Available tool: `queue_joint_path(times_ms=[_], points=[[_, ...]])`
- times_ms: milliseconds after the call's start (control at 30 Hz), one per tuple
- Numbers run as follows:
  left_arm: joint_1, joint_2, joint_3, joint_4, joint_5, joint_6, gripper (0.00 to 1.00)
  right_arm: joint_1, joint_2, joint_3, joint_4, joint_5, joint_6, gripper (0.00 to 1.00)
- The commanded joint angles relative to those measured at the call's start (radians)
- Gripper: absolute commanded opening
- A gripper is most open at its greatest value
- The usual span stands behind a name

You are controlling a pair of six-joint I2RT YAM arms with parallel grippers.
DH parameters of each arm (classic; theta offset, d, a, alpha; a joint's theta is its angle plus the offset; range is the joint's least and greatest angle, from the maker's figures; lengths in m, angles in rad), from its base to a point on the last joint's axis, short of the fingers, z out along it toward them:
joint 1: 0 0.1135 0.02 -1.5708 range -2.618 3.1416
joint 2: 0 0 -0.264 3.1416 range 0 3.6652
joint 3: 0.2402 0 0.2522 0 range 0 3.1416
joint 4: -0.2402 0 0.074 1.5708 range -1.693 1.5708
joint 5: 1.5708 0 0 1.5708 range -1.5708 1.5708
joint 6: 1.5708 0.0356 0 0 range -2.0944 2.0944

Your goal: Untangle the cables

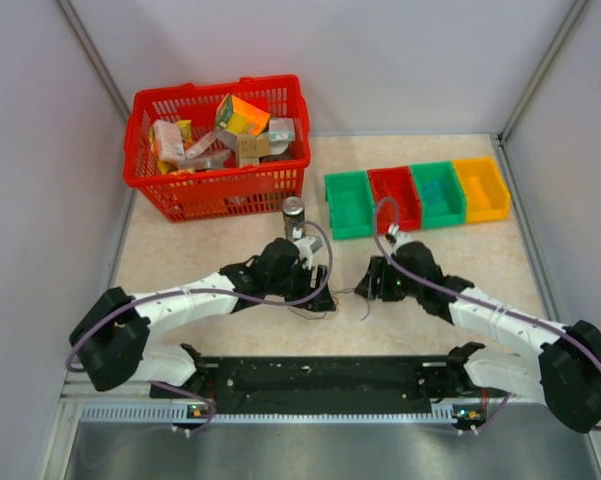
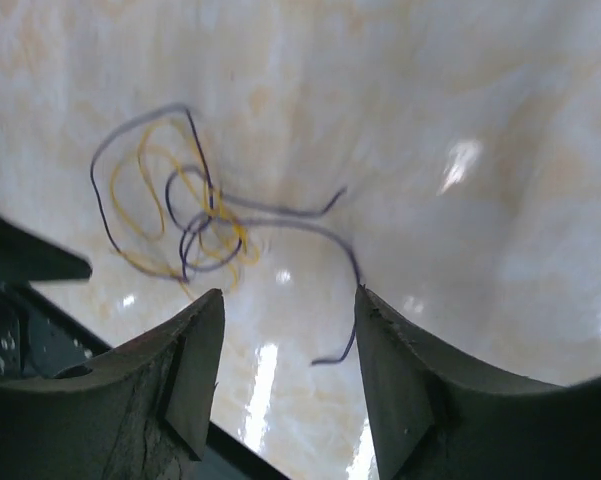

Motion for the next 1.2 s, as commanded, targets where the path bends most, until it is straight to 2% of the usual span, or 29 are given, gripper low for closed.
queue_joint_path(times_ms=[0, 167, 267, 400, 500, 667, 800, 900, 933, 1067, 1167], points=[[-0.034, 0.102, 0.113, -0.01, -0.14, 0.007, 0.67, 0.133, -0.113, -0.146, 0.23, -0.024, 0.172, 0.54], [-0.035, 0.103, 0.101, -0.032, -0.309, -0.019, 0.66, 0.156, -0.158, -0.235, 0.299, -0.023, 0.201, 0.53], [-0.035, 0.107, 0.107, -0.078, -0.415, -0.01, 0.8, 0.158, -0.121, -0.253, 0.356, -0.049, 0.216, 0.53], [-0.035, 0.177, 0.165, -0.133, -0.443, 0.007, 0.82, 0.156, -0.029, -0.272, 0.475, -0.079, 0.261, 0.53], [-0.034, 0.228, 0.196, -0.127, -0.441, 0.013, 0.72, 0.156, 0.029, -0.275, 0.536, -0.111, 0.278, 0.5], [-0.034, 0.314, 0.25, -0.121, -0.435, 0.021, 0.55, 0.156, 0.043, -0.29, 0.513, -0.076, 0.275, 0.5], [-0.035, 0.319, 0.274, -0.152, -0.434, 0.013, 0.29, 0.156, 0.031, -0.298, 0.479, -0.047, 0.264, 0.5], [-0.035, 0.216, 0.279, -0.195, -0.441, -0.002, 0.04, 0.156, 0.02, -0.299, 0.43, 0.011, 0.255, 0.5], [-0.035, 0.172, 0.285, -0.216, -0.446, -0.008, 0.0, 0.156, 0.017, -0.296, 0.412, 0.036, 0.244, 0.5], [-0.035, -0.099, 0.334, -0.282, -0.46, 0.019, 0.0, 0.156, 0.017, -0.267, 0.274, 0.141, 0.201, 0.5], [-0.035, -0.286, 0.362, -0.23, -0.438, 0.099, 0.0, 0.155, 0.017, -0.264, 0.233, 0.2, 0.197, 0.5]])
